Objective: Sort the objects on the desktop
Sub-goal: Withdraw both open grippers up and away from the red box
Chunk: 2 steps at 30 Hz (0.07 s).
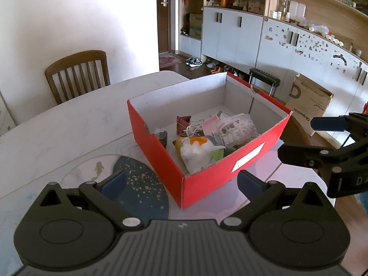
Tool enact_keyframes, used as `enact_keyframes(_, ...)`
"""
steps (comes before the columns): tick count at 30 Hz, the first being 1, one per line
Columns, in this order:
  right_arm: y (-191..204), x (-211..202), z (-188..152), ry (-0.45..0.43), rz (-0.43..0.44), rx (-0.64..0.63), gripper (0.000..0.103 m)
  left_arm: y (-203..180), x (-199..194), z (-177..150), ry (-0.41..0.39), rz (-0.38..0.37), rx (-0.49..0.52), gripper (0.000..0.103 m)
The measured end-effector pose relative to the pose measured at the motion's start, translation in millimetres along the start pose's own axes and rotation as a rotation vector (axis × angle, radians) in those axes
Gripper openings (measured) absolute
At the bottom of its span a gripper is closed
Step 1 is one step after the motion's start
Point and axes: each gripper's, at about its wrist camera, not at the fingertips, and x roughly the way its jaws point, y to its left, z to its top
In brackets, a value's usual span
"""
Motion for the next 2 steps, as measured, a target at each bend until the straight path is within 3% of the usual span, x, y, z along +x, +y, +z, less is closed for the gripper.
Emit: enact_keyframes(2,0.5,0.5,0.2,0.002,-0.001,0.001,0.103,0.9,0.8,-0.8,0.005,-0.014,0.0,0.103)
